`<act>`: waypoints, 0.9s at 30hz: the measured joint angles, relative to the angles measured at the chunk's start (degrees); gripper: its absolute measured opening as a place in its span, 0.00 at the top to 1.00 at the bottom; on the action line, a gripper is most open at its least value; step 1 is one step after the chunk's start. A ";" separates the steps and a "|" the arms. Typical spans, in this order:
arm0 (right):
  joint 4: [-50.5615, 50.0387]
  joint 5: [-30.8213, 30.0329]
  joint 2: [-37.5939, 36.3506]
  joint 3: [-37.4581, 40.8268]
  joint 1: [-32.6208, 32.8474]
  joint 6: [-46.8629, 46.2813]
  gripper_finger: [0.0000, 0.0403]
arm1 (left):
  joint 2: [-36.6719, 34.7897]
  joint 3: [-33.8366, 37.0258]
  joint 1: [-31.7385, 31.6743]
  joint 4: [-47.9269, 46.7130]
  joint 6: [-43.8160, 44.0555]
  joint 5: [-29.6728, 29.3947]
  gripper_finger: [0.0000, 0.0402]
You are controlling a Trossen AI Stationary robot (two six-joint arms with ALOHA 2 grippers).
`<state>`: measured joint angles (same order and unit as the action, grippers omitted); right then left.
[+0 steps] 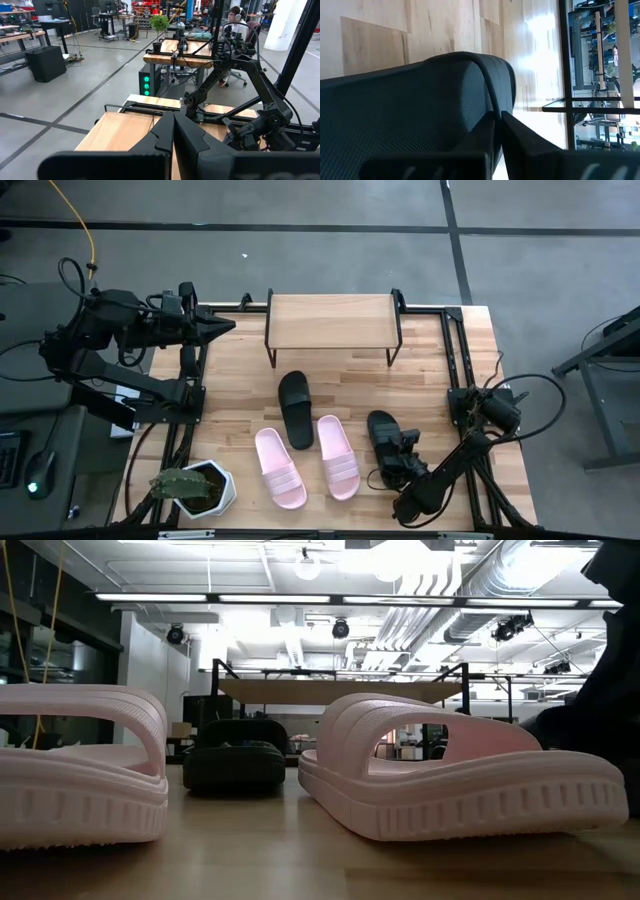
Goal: Pick and place slides into the shelf
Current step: Put the right black slide on the shelf
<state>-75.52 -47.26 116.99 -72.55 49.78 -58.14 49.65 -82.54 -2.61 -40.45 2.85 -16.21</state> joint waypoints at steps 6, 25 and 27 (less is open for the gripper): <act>-1.38 0.24 0.00 0.00 -0.89 -0.38 0.99 | 0.00 0.00 0.02 0.00 0.00 0.00 1.00; -10.67 -2.57 -2.11 0.00 -4.50 -2.43 1.00 | 0.00 0.00 0.00 0.00 -0.02 0.00 1.00; -10.93 -4.12 -3.57 0.00 -4.48 -2.43 1.00 | 0.00 0.00 0.01 0.00 -0.02 0.00 1.00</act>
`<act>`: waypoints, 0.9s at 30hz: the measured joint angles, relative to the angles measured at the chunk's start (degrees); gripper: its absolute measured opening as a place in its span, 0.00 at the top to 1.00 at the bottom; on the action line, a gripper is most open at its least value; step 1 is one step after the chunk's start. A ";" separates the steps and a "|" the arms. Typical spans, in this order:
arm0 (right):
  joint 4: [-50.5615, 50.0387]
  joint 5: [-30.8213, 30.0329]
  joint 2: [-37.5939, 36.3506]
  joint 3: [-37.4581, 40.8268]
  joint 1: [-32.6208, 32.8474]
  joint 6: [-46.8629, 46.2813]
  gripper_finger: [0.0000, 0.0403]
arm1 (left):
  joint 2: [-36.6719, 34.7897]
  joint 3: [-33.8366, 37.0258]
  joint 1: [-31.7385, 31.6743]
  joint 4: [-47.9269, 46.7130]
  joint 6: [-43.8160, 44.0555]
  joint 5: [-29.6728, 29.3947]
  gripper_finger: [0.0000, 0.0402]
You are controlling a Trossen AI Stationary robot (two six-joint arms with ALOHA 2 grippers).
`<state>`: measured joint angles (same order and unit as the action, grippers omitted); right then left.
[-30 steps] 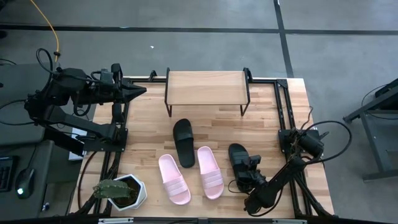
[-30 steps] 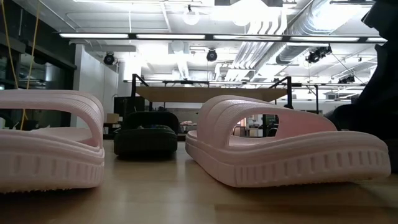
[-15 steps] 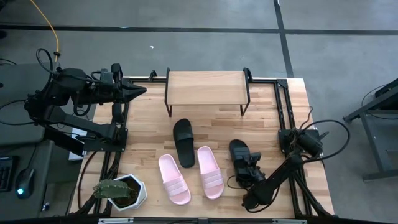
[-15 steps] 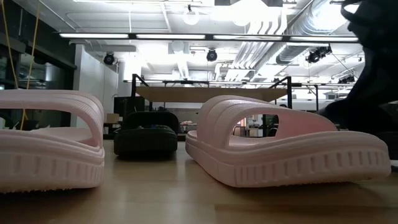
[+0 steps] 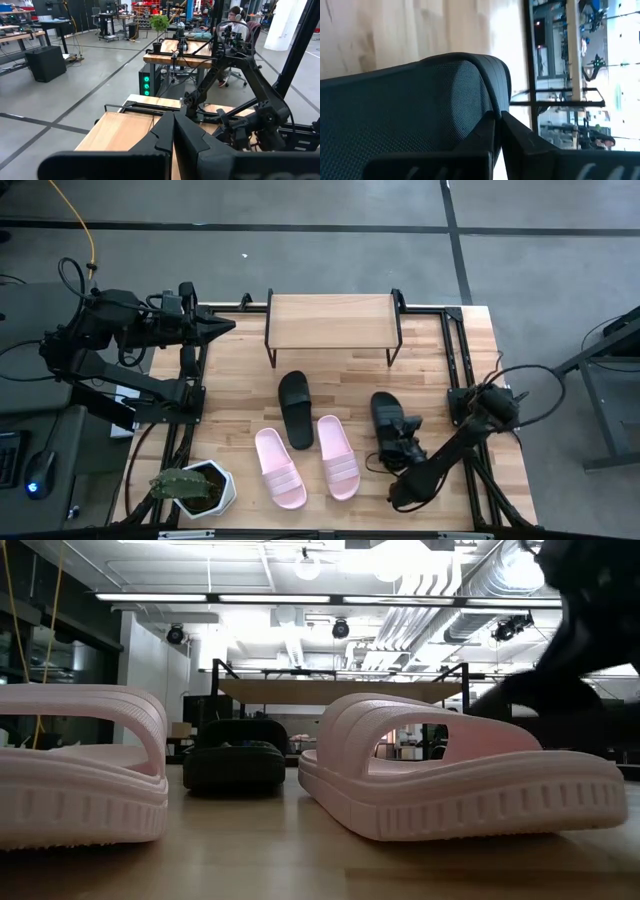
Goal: Pick and place slides into the shelf
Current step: Put the right black slide on the shelf
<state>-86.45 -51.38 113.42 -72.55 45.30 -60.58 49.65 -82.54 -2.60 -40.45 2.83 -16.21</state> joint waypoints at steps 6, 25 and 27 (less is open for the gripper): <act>-2.07 -2.95 -5.53 0.00 -0.32 0.04 1.00 | 0.00 0.00 -0.01 0.00 0.00 0.00 1.00; -3.59 -8.26 -17.72 -0.02 -7.76 11.55 1.00 | 0.00 0.01 0.01 0.00 0.00 0.00 1.00; -3.59 -8.87 -18.78 -0.02 -8.69 13.06 1.00 | -0.01 0.01 0.00 0.00 0.00 0.00 1.00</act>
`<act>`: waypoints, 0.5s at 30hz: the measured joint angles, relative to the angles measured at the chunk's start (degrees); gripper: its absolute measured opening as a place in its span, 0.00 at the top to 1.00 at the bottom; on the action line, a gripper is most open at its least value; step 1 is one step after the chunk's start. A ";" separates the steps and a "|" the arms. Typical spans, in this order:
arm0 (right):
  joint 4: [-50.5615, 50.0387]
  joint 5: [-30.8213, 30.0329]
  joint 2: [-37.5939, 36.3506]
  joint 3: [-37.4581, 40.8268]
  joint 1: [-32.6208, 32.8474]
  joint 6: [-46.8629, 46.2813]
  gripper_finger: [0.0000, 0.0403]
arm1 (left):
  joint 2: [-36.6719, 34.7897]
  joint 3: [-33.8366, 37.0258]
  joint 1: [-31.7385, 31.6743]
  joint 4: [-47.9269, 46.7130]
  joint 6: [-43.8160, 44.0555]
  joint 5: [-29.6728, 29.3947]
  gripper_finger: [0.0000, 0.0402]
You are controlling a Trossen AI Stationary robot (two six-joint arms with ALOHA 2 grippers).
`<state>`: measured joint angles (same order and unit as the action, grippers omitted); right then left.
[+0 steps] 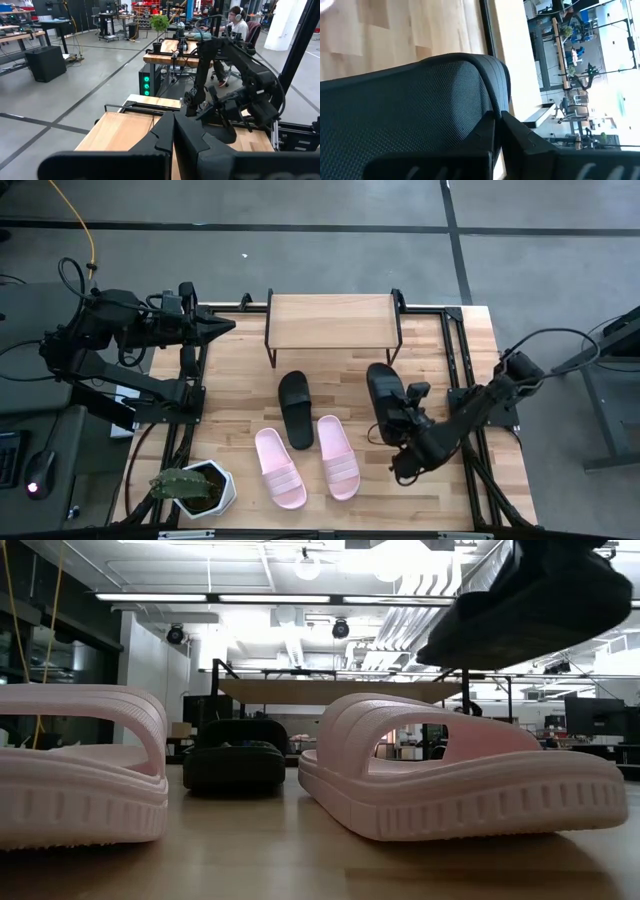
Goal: Pick and place slides into the shelf
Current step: Put the right black slide on the shelf
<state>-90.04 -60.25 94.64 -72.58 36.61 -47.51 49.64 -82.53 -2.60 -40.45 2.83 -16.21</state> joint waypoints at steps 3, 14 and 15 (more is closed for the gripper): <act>-0.01 -0.85 -1.56 0.00 -1.44 1.58 1.00 | 0.01 0.01 0.01 0.00 0.00 0.00 1.00; 0.02 -3.24 -7.72 0.00 -6.60 9.06 1.00 | 0.01 0.00 -0.01 0.00 0.00 0.00 1.00; -0.01 -3.45 -8.30 0.00 -7.22 9.92 1.00 | 0.01 0.01 0.00 0.00 0.00 0.00 1.00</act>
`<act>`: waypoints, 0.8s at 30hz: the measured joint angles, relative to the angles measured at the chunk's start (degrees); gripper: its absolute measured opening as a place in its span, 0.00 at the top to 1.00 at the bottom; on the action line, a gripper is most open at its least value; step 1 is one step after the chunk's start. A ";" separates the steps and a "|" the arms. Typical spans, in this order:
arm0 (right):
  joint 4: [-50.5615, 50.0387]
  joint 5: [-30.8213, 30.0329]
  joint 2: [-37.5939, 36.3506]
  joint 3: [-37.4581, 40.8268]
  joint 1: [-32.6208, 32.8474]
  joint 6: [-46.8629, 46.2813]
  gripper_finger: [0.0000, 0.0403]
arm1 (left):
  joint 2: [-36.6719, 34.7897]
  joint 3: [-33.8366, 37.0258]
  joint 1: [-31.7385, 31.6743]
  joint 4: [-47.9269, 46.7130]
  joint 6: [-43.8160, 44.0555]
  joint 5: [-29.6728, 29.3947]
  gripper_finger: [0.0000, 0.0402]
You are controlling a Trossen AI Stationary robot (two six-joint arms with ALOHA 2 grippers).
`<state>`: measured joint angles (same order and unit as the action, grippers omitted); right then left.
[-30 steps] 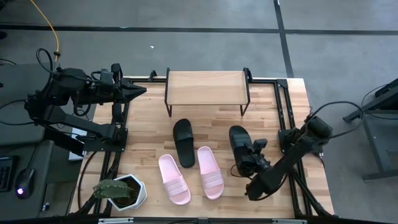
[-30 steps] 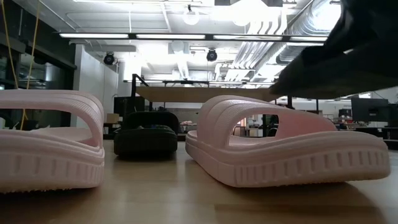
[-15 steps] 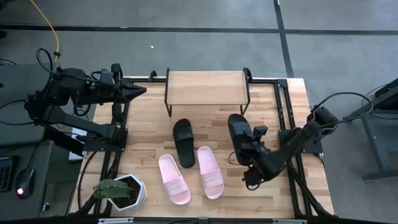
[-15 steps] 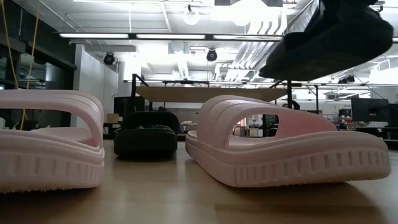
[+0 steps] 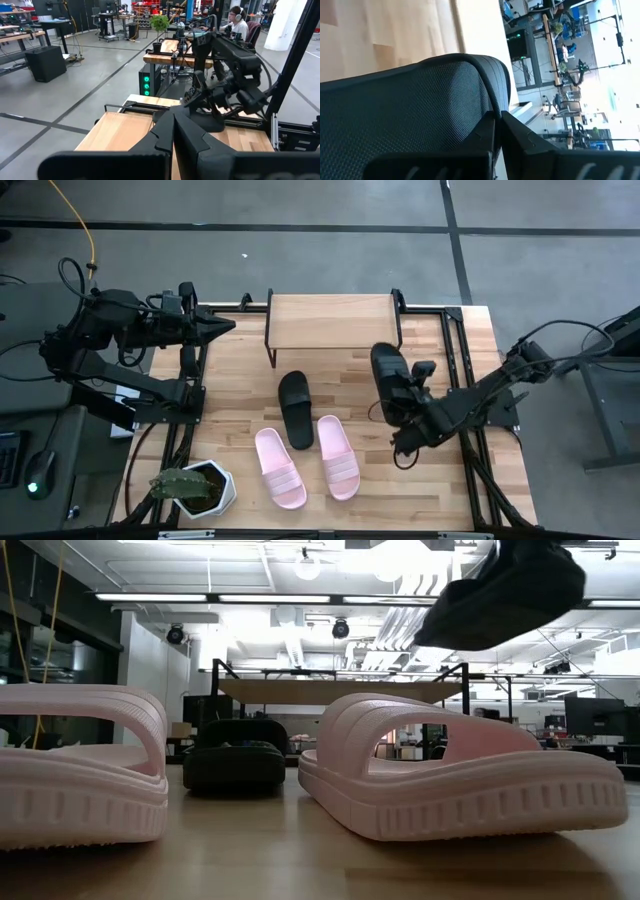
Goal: Pick and place slides into the shelf
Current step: Put the right black slide on the shelf
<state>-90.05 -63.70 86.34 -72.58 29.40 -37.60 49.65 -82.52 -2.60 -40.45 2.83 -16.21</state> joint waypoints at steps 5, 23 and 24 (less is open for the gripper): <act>0.13 -1.65 -2.48 0.00 -2.70 3.49 1.00 | -0.01 0.00 0.00 0.00 -0.01 0.00 1.00; 13.21 -3.78 -8.19 -0.02 -15.73 26.18 1.00 | 0.00 0.00 -0.01 0.04 -0.02 -1.42 1.00; 14.48 -3.78 -8.38 -0.02 -16.53 27.97 1.00 | -0.02 0.00 -0.01 0.06 -0.04 -1.42 1.00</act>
<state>-75.56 -67.48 77.96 -72.60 12.86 -9.63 49.63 -82.52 -2.61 -40.38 2.79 -17.63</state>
